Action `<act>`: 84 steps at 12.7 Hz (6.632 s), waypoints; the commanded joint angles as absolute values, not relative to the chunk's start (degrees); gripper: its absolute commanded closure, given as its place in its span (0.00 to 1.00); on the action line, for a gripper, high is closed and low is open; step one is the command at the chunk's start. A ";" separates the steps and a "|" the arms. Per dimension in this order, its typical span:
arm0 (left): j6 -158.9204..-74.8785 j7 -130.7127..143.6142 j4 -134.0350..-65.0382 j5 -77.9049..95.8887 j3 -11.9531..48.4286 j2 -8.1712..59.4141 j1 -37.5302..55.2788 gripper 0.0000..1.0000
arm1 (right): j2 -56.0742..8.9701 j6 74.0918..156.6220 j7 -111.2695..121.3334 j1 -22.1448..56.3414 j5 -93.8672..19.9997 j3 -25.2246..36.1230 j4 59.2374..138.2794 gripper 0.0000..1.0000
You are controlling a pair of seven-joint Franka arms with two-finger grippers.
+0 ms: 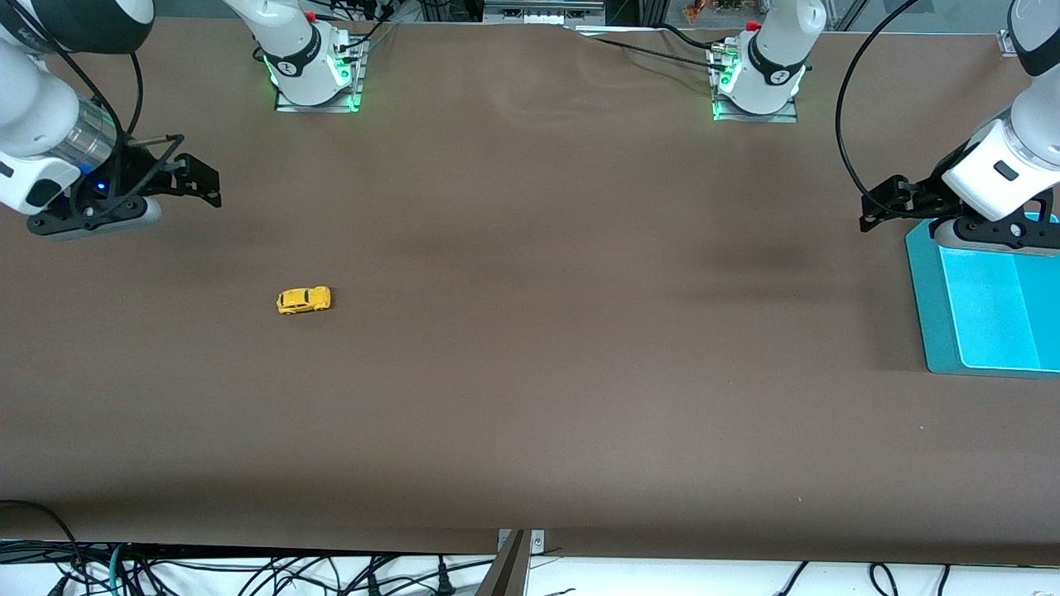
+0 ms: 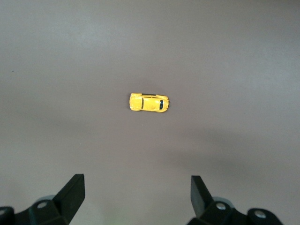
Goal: Wind and store yellow beetle car
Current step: 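Reach the right gripper down over the yellow beetle car, then close the right gripper on the yellow car, pressing it onto the table, then drag the car backward along the table with the right gripper to wind it, then release the car to roll toward the cyan bin, withdrawing the right gripper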
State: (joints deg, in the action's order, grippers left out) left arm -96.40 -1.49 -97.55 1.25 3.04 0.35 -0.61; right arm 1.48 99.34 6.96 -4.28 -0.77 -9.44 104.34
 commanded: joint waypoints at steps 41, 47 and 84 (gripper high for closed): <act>-95.01 -1.32 -95.98 0.18 2.99 0.88 -0.09 0.00 | -24.17 150.90 87.26 -6.85 0.00 -13.01 127.70 0.93; -95.10 -1.32 -95.89 0.18 2.99 0.88 -0.09 0.00 | -24.17 150.73 98.42 -13.96 -0.44 -7.22 127.79 0.93; -91.85 -3.32 -99.31 0.09 2.81 2.02 -1.05 0.00 | 2.02 98.97 20.76 -17.58 -0.97 -15.73 101.78 0.00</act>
